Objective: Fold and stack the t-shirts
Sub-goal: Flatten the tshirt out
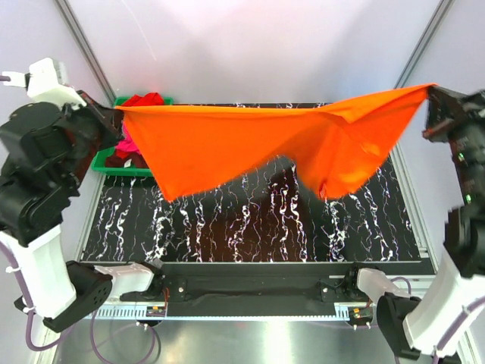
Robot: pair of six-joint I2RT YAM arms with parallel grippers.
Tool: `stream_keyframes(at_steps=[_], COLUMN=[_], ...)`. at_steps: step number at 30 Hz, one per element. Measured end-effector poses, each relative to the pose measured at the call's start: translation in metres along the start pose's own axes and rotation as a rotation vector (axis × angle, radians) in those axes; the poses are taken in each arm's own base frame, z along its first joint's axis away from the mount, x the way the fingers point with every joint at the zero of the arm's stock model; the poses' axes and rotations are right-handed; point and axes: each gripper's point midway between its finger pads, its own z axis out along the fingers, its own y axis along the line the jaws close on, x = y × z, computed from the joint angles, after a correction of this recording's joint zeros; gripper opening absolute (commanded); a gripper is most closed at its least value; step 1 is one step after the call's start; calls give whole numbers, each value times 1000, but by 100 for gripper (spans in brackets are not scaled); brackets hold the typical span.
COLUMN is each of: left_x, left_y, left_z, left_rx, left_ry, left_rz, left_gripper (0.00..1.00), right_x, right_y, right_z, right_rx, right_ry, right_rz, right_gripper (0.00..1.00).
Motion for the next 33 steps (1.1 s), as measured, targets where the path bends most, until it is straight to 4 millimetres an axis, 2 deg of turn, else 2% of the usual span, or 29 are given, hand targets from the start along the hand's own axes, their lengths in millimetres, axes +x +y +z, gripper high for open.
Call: stream_keyframes(at_steps=[3, 6, 9, 12, 14, 17, 19, 22, 25, 27, 28, 30, 33], left_x=[0, 18, 46, 79, 102, 139, 163, 197, 230, 250, 262, 286, 306], left_y=[-8, -14, -13, -4, 6, 29, 43, 58, 69, 75, 78, 85, 95], left_z=[-7, -4, 14, 43, 69, 119, 153, 212, 273, 308, 324, 345, 358], left_rx=[46, 71, 31, -54, -126, -241, -291, -323, -339, -340, -338, -338, -339], left_ry=[17, 89, 187, 292, 356, 448, 496, 556, 601, 623, 633, 660, 690], left_rz=[-30, -47, -36, -3, 17, 31, 32, 30, 58, 79, 90, 105, 111], left_gripper=[0, 0, 0, 0, 0, 0, 0, 0, 0, 0, 0, 0, 0], right_x=[-25, -35, -24, 6, 42, 123, 180, 289, 389, 439, 460, 489, 500], right_y=[-2, -6, -10, -14, -20, -37, -50, -74, -88, -91, -91, -84, -68], right_z=[-18, -23, -13, 15, 49, 109, 146, 204, 237, 242, 243, 246, 260], right_rx=[38, 64, 64, 33, -6, -48, -63, -93, -125, -137, -145, -174, -236], right_ry=[-77, -107, -71, 14, 99, 269, 379, 564, 713, 788, 820, 862, 854], right_rz=[-50, -88, -108, -105, -91, -48, -16, 54, 139, 184, 203, 233, 239], right_gripper=[0, 0, 0, 0, 0, 0, 0, 0, 0, 0, 0, 0, 0])
